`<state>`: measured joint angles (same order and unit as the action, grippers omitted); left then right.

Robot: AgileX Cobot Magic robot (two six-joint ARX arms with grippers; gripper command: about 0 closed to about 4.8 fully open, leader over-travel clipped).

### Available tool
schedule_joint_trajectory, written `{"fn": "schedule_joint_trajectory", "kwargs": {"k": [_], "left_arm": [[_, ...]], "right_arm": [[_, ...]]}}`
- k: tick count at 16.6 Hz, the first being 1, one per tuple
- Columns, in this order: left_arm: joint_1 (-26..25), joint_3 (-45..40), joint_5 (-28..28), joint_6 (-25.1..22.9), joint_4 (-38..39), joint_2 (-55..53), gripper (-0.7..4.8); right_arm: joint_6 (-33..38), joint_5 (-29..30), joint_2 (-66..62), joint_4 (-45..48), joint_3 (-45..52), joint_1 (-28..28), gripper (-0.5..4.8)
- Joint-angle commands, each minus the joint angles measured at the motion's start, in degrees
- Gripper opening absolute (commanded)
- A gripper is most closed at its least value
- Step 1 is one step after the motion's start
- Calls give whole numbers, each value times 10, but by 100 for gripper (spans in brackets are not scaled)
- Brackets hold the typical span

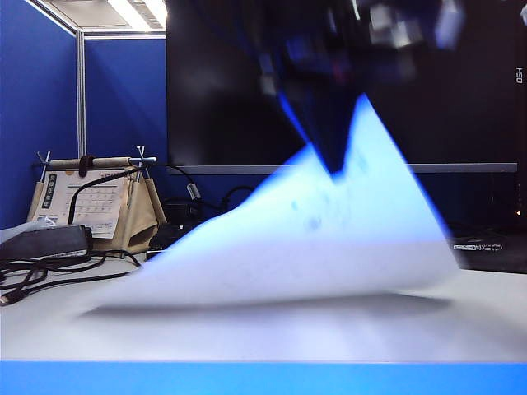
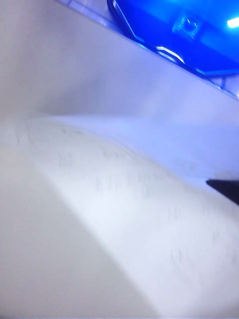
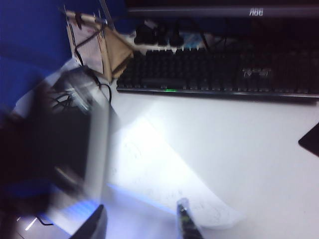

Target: Put a wrinkled paper upside down.

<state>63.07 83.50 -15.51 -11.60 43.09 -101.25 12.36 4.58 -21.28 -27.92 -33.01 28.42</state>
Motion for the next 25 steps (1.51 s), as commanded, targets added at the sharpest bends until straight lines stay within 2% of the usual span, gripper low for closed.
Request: {"fn": "schedule_joint_trajectory", "kwargs": {"k": [1,6,7,9,10,11,13,15,18,21,23,25], "left_arm": [[0,-3,17,12,-82,-24,-4],[0,-3,16,22,-186,-42,7],[0,-3,17,22,-192,-43,55],[0,-3,17,22,-192,-43,262],[0,-3,19,22,-186,-43,321],[0,-3,19,22,-179,-43,350],[0,-3,18,22,-162,-43,363],[-5,-3,19,22,-142,-43,410],[-20,-1,32,56,-116,-38,410],[-92,0,176,140,-110,18,399],[-147,0,209,151,-109,77,397],[-210,-1,212,147,-94,157,389]], "right_arm": [[0,0,1,11,-10,0,180],[0,0,1,9,-11,0,180],[0,0,1,7,-11,0,180],[0,0,1,7,-12,0,180],[0,0,1,7,-12,0,180],[0,0,1,7,-12,0,180],[0,-5,1,8,-12,0,180],[-4,-15,1,8,-12,0,180],[-14,-35,1,8,-12,0,180],[-40,-104,2,7,-26,0,180],[-66,-164,6,12,-44,-2,180],[-104,-222,10,15,-66,-18,180]]}}
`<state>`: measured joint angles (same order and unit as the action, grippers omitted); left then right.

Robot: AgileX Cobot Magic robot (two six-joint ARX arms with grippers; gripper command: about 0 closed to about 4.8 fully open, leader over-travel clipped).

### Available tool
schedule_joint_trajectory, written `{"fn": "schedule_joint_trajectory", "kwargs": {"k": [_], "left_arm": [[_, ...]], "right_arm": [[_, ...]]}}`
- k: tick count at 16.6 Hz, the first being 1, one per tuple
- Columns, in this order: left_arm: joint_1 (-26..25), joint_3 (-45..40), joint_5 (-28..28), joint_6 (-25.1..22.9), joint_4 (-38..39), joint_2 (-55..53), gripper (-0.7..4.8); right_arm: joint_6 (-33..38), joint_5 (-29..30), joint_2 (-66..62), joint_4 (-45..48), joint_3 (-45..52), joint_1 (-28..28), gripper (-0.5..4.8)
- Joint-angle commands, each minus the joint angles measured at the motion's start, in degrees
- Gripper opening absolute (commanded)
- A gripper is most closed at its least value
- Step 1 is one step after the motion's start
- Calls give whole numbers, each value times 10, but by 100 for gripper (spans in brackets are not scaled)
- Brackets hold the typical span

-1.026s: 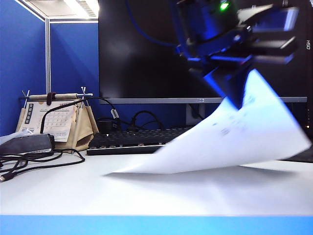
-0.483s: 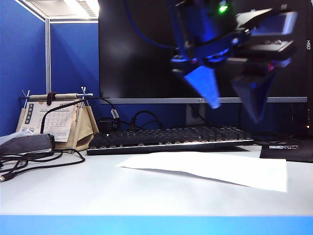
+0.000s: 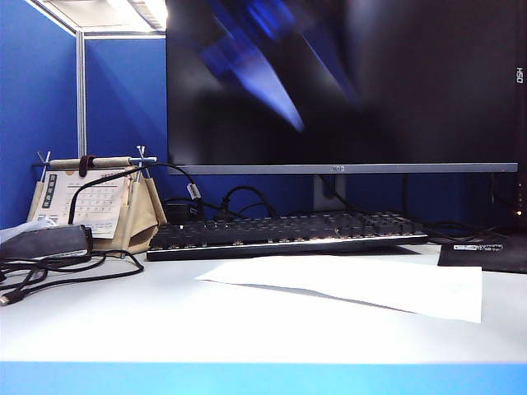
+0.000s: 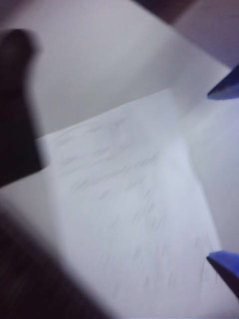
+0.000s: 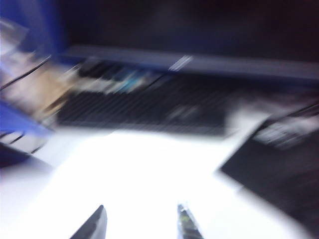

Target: Put a wrinkled paper upside down.

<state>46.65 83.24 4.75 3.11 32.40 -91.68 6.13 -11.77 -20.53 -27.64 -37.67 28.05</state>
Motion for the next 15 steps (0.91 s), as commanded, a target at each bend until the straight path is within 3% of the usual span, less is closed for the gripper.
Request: {"fn": "schedule_joint_trajectory", "kwargs": {"k": [1,3,4,5,9,12,15], "left_arm": [[-73,1,17,-14,27,101,327],[-117,-6,33,-43,53,166,181],[-141,-19,48,-63,67,206,47],[-169,-49,58,-65,74,260,-6],[-187,-210,8,-40,6,428,-6],[-187,-391,-79,37,-101,569,-6],[-187,-550,-144,92,-186,674,-6]], "right_arm": [[-55,-67,3,12,-26,-25,180],[-64,-65,5,7,-28,-54,180],[-64,-57,5,-11,-28,-71,180],[-64,-45,5,-42,-28,-90,180],[-49,-37,8,-66,-9,-125,179],[-2,-53,64,14,55,-125,180],[6,-76,160,16,133,-125,179]]}}
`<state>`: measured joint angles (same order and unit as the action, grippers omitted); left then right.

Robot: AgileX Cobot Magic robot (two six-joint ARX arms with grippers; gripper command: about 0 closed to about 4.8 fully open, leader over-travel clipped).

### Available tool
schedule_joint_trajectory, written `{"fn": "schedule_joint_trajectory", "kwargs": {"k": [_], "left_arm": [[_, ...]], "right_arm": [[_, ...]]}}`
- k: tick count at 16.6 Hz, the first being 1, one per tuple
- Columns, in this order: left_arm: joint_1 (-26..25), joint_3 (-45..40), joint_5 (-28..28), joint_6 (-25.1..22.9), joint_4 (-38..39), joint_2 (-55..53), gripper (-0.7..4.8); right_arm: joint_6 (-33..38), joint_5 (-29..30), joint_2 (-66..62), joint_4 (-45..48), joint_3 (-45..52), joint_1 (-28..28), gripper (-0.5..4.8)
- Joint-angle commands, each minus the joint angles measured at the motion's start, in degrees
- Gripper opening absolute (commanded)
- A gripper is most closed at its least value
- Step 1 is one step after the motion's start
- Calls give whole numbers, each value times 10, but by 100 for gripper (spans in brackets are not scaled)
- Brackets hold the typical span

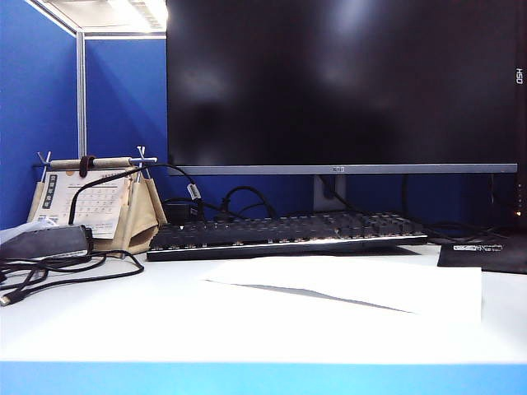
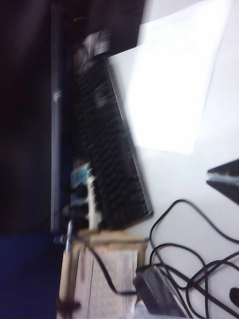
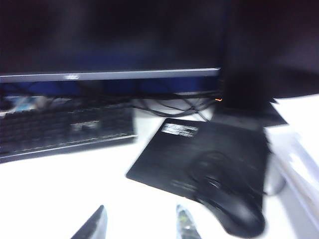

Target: Put a wrinkled paper upside down.

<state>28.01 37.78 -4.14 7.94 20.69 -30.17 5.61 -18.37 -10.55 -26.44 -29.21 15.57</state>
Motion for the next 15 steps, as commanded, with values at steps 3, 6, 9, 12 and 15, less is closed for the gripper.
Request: {"fn": "schedule_joint_trajectory", "kwargs": {"k": [3,6,9,12,15], "left_arm": [[0,-206,-78,116,-108,104,-6],[1,-275,-101,150,-158,115,-6],[1,-319,-102,150,-182,114,-6],[1,-350,-101,150,-183,114,-6],[1,-372,-100,151,-177,114,-6]], "right_arm": [[55,-7,101,4,79,0,179],[82,-6,104,10,102,3,179],[83,-9,104,25,123,3,169],[128,-7,104,36,157,3,169],[130,2,104,36,208,3,168]]}}
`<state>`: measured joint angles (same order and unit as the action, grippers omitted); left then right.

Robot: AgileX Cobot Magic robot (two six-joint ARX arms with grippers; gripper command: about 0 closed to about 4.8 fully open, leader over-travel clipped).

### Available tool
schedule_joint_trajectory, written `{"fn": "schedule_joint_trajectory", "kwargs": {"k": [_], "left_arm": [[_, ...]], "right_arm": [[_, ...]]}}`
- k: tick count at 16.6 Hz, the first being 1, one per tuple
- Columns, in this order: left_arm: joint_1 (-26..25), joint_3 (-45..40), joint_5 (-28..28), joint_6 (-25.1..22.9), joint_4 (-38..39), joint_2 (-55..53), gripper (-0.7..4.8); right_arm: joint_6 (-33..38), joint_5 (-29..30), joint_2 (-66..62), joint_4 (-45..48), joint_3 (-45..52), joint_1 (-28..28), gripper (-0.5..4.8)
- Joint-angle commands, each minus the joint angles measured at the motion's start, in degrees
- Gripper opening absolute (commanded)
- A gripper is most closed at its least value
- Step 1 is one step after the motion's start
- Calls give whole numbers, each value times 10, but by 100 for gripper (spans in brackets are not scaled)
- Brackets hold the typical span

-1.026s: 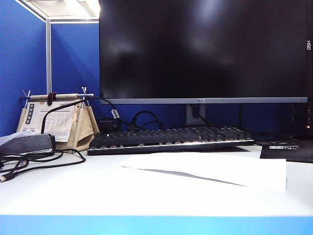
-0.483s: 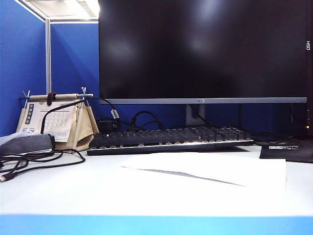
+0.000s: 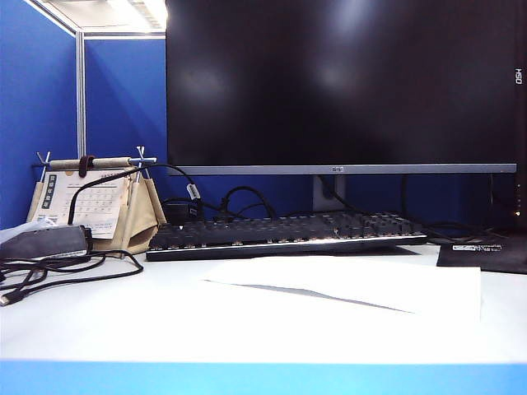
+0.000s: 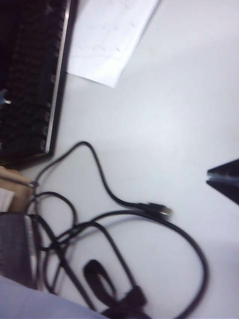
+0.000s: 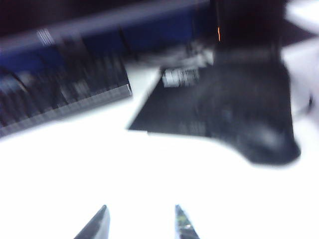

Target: Put a wrinkled paper upside down.

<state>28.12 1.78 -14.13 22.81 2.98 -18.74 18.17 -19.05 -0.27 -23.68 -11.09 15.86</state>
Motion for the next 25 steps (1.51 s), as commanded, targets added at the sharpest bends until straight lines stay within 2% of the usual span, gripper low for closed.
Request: {"fn": "schedule_joint_trajectory", "kwargs": {"k": [1,3,5,6,7,8,9,10,11,15,16,25], "left_arm": [[0,-12,-2,1,10,0,-6],[0,-12,2,-1,13,0,-6],[0,-12,30,-5,21,0,-6],[0,-12,70,-27,24,0,-6],[0,-12,151,-70,25,0,-6],[0,-12,261,-118,25,0,-6],[0,-12,317,-137,27,0,-6],[0,-12,355,-140,31,0,-6],[0,-12,358,-141,36,0,-6],[0,-12,348,-147,46,0,-6],[0,-12,297,-144,59,0,-5],[0,-12,298,-145,59,0,-5]], "right_arm": [[5,15,1,7,45,1,153],[2,37,1,5,73,1,4],[-35,48,0,21,75,1,-5],[-35,59,1,23,75,1,-5],[-35,93,1,23,75,1,-5],[-35,171,1,23,75,2,-5],[-35,218,1,23,76,2,-5],[-35,304,1,23,76,2,-5],[-35,368,1,23,76,2,-5],[-33,415,1,23,76,2,-5],[-34,421,1,23,76,1,-5],[-17,419,1,26,76,0,-5]]}}
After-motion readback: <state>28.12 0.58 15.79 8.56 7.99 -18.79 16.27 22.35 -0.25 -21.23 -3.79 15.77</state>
